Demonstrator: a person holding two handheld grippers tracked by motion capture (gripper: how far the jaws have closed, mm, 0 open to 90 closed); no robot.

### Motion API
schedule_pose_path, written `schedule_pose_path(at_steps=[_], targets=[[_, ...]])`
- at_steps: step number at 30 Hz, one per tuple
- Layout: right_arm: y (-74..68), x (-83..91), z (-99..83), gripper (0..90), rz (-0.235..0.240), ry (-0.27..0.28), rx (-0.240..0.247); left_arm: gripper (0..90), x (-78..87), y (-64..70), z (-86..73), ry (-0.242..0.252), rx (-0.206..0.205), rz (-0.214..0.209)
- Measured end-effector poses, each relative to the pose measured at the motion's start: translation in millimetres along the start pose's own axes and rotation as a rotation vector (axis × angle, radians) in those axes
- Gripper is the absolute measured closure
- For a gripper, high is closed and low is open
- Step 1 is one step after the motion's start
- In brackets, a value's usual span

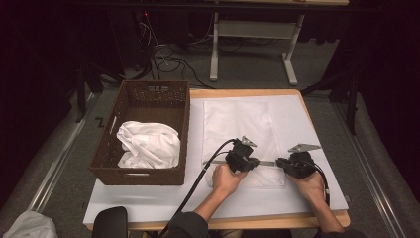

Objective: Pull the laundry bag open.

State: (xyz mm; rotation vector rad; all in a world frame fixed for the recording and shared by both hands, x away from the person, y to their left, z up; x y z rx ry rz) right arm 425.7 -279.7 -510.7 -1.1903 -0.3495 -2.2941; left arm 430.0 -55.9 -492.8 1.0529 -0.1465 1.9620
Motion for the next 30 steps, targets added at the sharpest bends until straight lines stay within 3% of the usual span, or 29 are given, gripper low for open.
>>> schedule_pose_path(at_steps=[30], targets=[[0.2,0.0,-0.2,82.6,0.000,0.001,0.000,85.7,23.2,-9.4,-6.0,0.022,0.008,0.011]])
Point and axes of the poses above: each handheld gripper's, and its own axes: x roughly backward along the jaws, z roughly out of its top, y roughly to its right, the point moved 1 cm from there along -x, roughly forward along the jaws, and after that the axes turned 6 degrees about -y, right-handed, at the moved point
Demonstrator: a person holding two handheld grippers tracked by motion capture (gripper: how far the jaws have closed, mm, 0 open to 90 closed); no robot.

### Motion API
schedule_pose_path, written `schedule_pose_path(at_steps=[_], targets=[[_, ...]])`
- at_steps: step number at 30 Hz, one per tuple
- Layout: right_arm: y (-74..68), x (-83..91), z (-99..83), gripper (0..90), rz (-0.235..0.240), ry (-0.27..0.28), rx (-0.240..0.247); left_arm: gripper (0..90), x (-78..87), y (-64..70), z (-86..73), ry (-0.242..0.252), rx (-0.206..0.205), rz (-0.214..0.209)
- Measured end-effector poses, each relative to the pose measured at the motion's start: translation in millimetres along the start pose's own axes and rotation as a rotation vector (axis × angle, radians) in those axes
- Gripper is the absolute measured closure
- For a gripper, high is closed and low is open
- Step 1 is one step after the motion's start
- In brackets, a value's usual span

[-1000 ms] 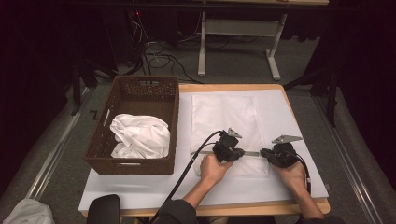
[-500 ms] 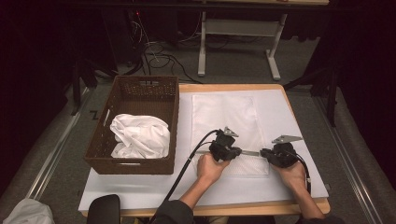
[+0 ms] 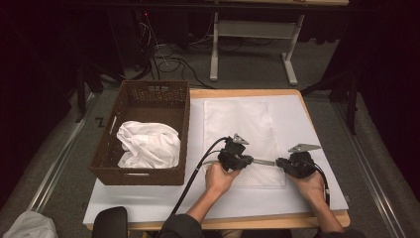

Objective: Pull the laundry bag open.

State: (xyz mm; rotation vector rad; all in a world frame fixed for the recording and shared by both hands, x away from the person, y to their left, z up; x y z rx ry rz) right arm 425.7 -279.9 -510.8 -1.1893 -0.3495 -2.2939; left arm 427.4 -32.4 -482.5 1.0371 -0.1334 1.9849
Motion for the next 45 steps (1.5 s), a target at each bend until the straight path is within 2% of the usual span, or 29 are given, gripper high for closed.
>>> schedule_pose_path(at_steps=[11,21,25,45], targets=[[-0.1,0.0,-0.1,82.6,0.000,0.000,-0.001,85.7,6.3,-4.9,-4.2,0.017,0.018,-0.004],[-0.3,0.0,-0.1,82.6,0.000,0.000,0.000,85.8,11.5,-5.0,-6.4,0.007,0.007,0.012],[-0.3,0.0,-0.1,82.6,0.000,0.000,0.000,85.8,12.8,-5.1,-7.6,0.029,0.007,0.018],[-0.4,0.0,0.0,82.6,-0.001,0.000,-0.001,85.8,18.4,-5.6,-10.6,0.025,-0.004,0.036]])
Point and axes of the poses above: each handheld gripper's, and its own axes: x roughly backward along the jaws, z roughly out of its top, y roughly to its right, the point moved 1 cm from there along -x, roughly forward along the jaws, and after that the axes turned 6 degrees about -y, right-handed, at the moved point
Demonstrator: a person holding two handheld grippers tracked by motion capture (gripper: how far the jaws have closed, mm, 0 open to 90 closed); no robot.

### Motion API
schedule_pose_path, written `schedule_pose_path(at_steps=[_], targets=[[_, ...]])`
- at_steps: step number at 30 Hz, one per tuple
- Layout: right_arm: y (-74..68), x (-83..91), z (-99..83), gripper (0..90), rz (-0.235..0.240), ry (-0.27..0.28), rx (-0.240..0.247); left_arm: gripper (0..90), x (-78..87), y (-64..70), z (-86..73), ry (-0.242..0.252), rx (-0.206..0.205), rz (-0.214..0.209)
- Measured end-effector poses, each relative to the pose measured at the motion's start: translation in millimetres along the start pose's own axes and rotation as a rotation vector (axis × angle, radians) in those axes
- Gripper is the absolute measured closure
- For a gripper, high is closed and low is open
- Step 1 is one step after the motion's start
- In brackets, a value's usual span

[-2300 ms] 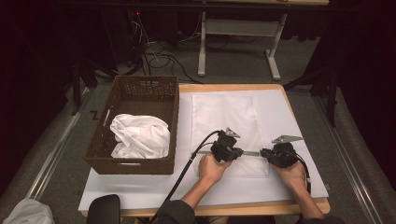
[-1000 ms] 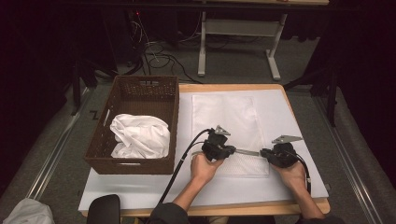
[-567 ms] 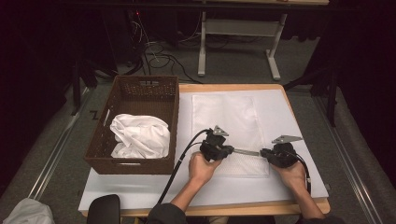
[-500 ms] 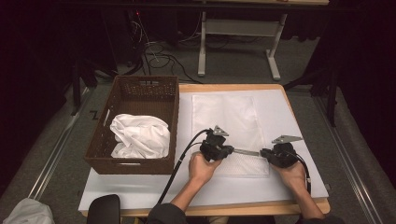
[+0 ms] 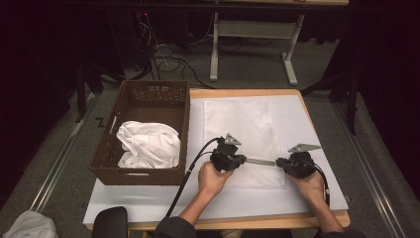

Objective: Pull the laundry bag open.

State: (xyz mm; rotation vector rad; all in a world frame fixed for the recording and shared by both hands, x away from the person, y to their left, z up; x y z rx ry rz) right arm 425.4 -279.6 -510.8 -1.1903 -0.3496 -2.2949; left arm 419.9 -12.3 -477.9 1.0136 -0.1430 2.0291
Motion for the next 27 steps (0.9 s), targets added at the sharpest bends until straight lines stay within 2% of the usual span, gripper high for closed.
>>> schedule_pose_path(at_steps=[17,27], targets=[[0.6,0.0,-0.1,82.6,0.004,0.000,-0.002,85.8,8.1,-0.6,-4.1,-0.006,-0.011,0.031],[0.5,-0.1,-0.1,82.6,0.003,0.000,-0.003,85.8,17.7,-6.1,-8.9,0.004,0.006,0.055]])
Point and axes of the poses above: each handheld gripper's, and its own axes: x roughly backward along the jaws, z roughly out of its top, y roughly to its right, the point moved 1 cm from there along -x, roughly forward along the jaws, and after that the axes turned 6 degrees about -y, right-handed, at the moved point
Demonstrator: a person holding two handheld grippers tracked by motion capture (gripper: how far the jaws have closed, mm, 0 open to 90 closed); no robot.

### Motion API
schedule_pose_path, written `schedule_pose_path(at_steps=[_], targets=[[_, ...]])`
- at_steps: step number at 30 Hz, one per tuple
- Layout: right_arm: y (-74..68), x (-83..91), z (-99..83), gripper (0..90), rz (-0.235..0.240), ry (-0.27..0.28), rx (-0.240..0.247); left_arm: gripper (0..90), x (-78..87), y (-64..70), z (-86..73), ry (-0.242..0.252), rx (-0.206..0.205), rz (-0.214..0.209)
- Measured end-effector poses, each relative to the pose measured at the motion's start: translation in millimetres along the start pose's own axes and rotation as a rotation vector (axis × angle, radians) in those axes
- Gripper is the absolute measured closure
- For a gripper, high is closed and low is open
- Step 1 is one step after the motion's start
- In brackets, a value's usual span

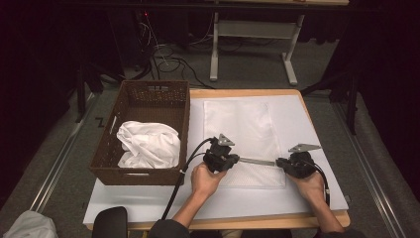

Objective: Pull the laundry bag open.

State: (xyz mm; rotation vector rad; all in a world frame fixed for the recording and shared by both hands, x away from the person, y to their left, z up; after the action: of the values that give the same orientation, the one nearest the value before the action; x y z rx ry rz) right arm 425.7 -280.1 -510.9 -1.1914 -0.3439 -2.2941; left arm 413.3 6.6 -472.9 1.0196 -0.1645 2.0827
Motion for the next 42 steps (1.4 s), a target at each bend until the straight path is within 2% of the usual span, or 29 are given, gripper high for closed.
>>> schedule_pose_path(at_steps=[19,29,35,40,42], targets=[[0.3,0.0,-0.1,82.6,0.003,0.000,-0.007,85.8,8.1,-8.7,-8.9,0.000,0.024,0.013],[0.3,0.0,-0.1,82.6,0.003,0.000,-0.007,85.8,11.5,-8.5,-11.9,-0.006,0.015,0.050],[0.5,-0.1,-0.2,82.6,0.003,0.001,-0.007,85.8,13.8,-12.0,-16.1,0.007,0.040,0.043],[0.4,0.0,-0.2,82.6,0.004,0.001,-0.008,85.8,14.3,-12.2,-17.7,0.003,0.037,0.046],[0.4,0.0,-0.2,82.6,0.003,0.001,-0.009,85.8,14.8,-11.4,-18.1,0.001,0.030,0.060]])
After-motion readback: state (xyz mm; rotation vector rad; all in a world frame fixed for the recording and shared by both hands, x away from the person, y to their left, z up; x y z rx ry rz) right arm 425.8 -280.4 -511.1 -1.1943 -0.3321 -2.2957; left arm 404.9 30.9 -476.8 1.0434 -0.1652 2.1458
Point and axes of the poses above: each handheld gripper's, and its own axes: x roughly backward along the jaws, z roughly out of its top, y roughly to its right, the point moved 1 cm from there along -x, roughly forward along the jaws, and after that the axes turned 6 degrees about -y, right-handed, at the moved point
